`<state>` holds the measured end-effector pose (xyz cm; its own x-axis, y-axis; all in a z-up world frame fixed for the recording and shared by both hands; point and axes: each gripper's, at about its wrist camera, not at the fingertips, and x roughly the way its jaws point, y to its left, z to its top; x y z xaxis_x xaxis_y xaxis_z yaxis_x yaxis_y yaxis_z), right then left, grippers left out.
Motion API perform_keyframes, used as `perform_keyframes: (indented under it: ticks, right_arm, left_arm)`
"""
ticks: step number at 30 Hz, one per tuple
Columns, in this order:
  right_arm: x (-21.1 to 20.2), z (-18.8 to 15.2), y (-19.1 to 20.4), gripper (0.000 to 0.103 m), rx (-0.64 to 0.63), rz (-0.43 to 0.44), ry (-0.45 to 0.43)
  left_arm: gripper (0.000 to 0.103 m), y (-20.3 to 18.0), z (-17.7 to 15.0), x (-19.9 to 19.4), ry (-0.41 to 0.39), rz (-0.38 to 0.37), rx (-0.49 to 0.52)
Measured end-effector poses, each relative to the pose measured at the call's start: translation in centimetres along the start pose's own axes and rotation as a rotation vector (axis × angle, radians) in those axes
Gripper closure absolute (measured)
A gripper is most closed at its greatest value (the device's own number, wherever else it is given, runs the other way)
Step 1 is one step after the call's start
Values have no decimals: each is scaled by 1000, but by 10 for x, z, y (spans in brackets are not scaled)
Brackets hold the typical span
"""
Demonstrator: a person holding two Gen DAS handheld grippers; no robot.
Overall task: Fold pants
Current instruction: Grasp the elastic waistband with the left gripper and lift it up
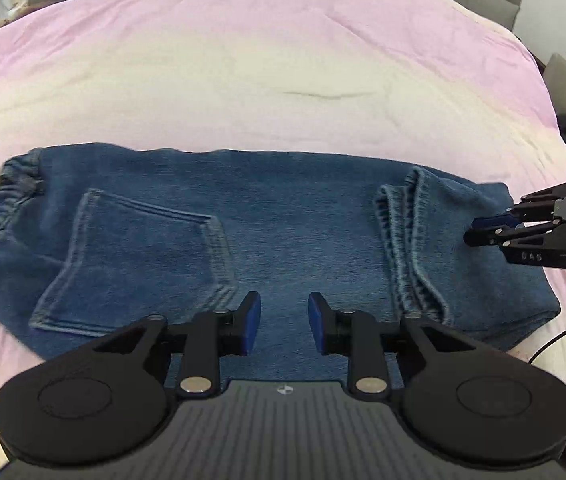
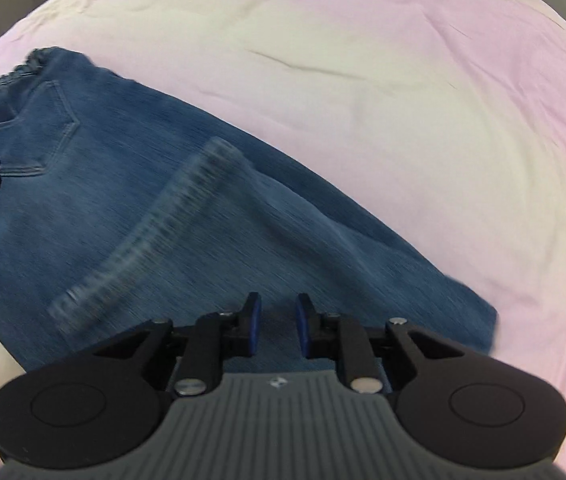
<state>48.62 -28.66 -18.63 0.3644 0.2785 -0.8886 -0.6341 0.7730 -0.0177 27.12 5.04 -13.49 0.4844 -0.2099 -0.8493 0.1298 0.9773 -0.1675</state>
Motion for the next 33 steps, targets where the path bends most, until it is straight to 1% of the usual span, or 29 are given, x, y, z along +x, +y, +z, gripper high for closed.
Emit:
perform_keyframes:
  ticks: [2,3,5,6,7,8,10,11,12,14,15,19,20,22,24,26,27,28,29,30,31,33]
  right_arm:
    - [6,12,18,87,-18,47,0]
    - [9,17,26,82,-18,63,2]
    - [16,28,40,72,23,112,5]
    - [20,32,45,72,53,134,14]
    - [24,36,51,69,78,145,32]
    - [29,40,58,68,84,129,52]
    - [38,45,70,70,75,65,85]
    - [40,47,73,75,84,44,94]
    - [41,48,75,86,88,17,101]
    - [40,48,72,92,118,29,111]
    - [38,47,71,103,131,48,116]
    - [27,43,78,103,108,109,134]
    - [27,42,81,103,94,100,135]
    - [32,42,81,103,104,95,145]
    - [34,45,84,103,100,81,152]
    - [32,48,92,102,25,59,164]
    - [28,51,96,99,-18,57,164]
    - [22,54,100,98,-55,64,162]
    - [17,58,106,98,-95,70,153]
    - [12,63,112,94,-143,78,140]
    - [11,68,120,85,-196,89,126]
    - [7,75,132,76,-289,99,114]
  left_arm:
    - [70,17,-3,-11,-14,9,-26]
    - [70,25,-4,-15,-19,15,-37]
    - [70,40,-9,-23,-26,24,-53]
    - [70,48,-11,-26,-28,28,-63]
    - [70,55,-13,-29,-28,30,-72]
    - [70,62,-15,-31,-27,32,-79]
    - [70,73,-18,-35,-29,36,-91]
    - [70,79,-20,-37,-32,35,-96]
    - [70,84,-21,-40,-35,34,-100]
    - [70,93,-23,-44,-43,35,-112]
    - [70,99,-25,-44,-46,34,-119]
    - [70,116,-29,-45,-58,37,-153]
    - [70,120,-29,-45,-60,39,-163]
    - [70,128,-32,-46,-68,40,-185]
    - [62,134,-35,-48,-76,45,-206]
    - [57,143,-38,-54,-90,58,-223]
    - [54,148,-39,-57,-99,64,-236]
    - [52,152,-40,-60,-108,67,-251]
    - [47,159,-41,-63,-120,66,-276]
    - [43,165,-42,-65,-132,64,-305]
    - [41,172,-43,-66,-143,63,-340]
    - [37,187,-46,-67,-161,54,-427]
